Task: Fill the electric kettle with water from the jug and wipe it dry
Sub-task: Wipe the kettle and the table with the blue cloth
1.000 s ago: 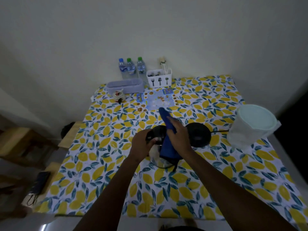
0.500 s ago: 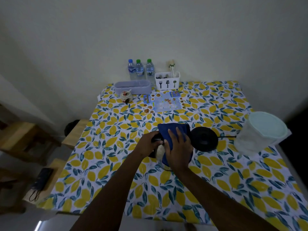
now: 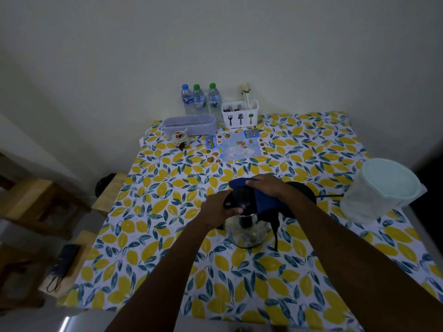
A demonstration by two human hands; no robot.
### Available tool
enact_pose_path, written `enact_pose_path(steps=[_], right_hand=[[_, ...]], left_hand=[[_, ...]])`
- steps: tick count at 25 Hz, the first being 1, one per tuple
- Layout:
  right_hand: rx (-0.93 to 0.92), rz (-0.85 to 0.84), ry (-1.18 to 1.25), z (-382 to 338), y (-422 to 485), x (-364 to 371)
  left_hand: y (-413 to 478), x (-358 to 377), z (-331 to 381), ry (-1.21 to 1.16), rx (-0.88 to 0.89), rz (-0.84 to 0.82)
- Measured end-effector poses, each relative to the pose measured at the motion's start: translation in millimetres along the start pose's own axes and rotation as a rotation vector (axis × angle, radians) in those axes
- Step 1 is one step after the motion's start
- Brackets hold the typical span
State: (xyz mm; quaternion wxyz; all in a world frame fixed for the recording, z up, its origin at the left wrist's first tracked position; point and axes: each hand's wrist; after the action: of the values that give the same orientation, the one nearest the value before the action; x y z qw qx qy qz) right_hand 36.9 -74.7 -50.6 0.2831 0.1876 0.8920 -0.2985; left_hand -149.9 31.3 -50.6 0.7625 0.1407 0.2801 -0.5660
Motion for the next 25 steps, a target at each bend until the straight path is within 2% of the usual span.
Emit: enact_pose_path(steps=[3,6,10,13,14,16,18,20,21,23,25], right_hand=[[0.028,-0.088,0.055,22,20,0],[0.141,-0.205,0.636,60,32,21],[0.179,0.000,1.101,91,28,72],[0.172,0.277,1.427,77,-7,110],[0.209,0.405,1.397,63,-23,121],[0.346,0.697,1.122,35,-45,146],[0.374,0.852,0.887,6,-57,167],[0.361,0.935,0.673,-5,-57,180],[0.334,0.963,0.644,1,-54,187],[0.349,0.970,0.731,19,-56,189],[0.454,0.850,0.876,34,-54,187]], left_hand=[[5,3,-14,-0.013,-0.003,0.002],[7,7,-23,-0.001,-0.031,0.018],[6,5,-22,-0.017,-0.024,0.032],[4,5,-18,-0.013,-0.015,0.045],[4,4,-17,-0.001,-0.014,0.043],[4,4,-17,0.007,-0.012,0.047],[4,4,-16,0.006,-0.006,0.047],[4,4,-19,0.014,0.015,0.051],[4,4,-21,0.019,0.025,0.055],[4,5,-21,0.035,0.043,0.071],[3,4,-18,0.028,0.043,0.071]])
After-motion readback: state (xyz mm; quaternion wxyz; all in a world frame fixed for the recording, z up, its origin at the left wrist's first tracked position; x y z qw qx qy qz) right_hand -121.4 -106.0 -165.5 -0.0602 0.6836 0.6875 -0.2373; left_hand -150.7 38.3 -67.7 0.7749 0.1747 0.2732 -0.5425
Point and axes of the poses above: each hand's wrist, its own y-axis towards the middle knuckle, its own x-axis out of the palm, z = x × y, and after that the axes turned 7 degrees about -y, right-handed
